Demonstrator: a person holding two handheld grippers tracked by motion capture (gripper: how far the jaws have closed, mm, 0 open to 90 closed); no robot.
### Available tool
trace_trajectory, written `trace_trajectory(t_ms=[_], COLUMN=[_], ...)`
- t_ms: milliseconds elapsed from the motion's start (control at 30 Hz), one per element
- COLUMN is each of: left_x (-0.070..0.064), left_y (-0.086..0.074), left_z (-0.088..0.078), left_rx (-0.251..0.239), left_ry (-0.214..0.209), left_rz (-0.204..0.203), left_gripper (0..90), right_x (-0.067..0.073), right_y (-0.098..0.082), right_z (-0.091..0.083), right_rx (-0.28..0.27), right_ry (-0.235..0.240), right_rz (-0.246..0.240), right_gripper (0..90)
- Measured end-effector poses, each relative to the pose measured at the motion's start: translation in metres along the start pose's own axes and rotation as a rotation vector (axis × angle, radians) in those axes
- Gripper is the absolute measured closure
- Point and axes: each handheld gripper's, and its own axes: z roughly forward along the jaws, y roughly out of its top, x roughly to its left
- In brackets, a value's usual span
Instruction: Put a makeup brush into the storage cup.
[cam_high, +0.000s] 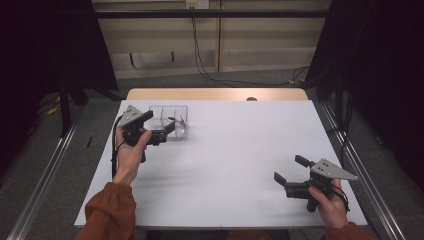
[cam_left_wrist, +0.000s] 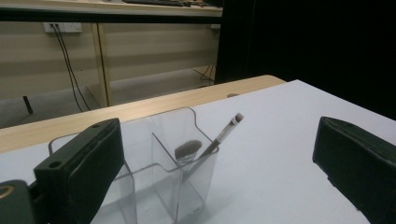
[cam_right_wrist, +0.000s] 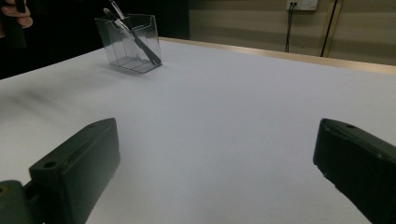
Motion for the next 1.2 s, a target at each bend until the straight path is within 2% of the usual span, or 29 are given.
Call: trace_trajectory(t_ms=[100,300,367,500,600,633,667,700,833,1200], left_x=[-0.003,-0.004,-0.006,-0.008,-0.010,-0.010,-0.010,-0.010,-0.008,-0.011], left_y=[-0.002,-0.007,-0.009,-0.012,-0.014,-0.015,-0.017,-0.019,-0.026,-0.039], left_z=[-0.006,-0.017,-0.018,-0.024,-0.030,-0.032,-0.035,-0.037,-0.044,-0.069], left_rx=[0.001,-0.028,-0.018,-0.024,-0.036,-0.044,-0.045,-0.044,-0.036,-0.025], left_ry=[-0.008,-0.002,0.013,0.010,-0.007,-0.033,-0.039,-0.024,-0.007,0.001], left_rz=[0.008,0.003,0.001,0.004,0.015,0.023,0.023,0.020,0.021,0.032], left_gripper=[2.0,2.0,2.0,2.3,2.0,1.9,1.9,1.9,1.1,1.4], right_x=[0.000,0.000,0.000,0.000,-0.001,-0.001,-0.001,-0.001,-0.002,-0.001], right_y=[0.000,0.000,0.000,0.000,0.000,0.000,0.000,0.000,-0.001,-0.001], right_z=[-0.001,-0.001,0.000,0.000,-0.001,-0.001,-0.001,-0.001,-0.002,-0.002], right_rx=[-0.004,-0.005,-0.003,-0.003,-0.001,-0.003,-0.003,-0.004,-0.007,-0.007], right_ry=[-0.004,-0.005,-0.004,-0.005,-0.006,-0.007,-0.006,-0.006,-0.005,-0.004], right_rz=[0.000,-0.004,0.000,0.000,-0.001,0.000,-0.001,-0.005,0.000,-0.007], right_gripper=[0.1,0.1,0.1,0.1,0.1,0.1,0.1,0.0,0.1,0.1])
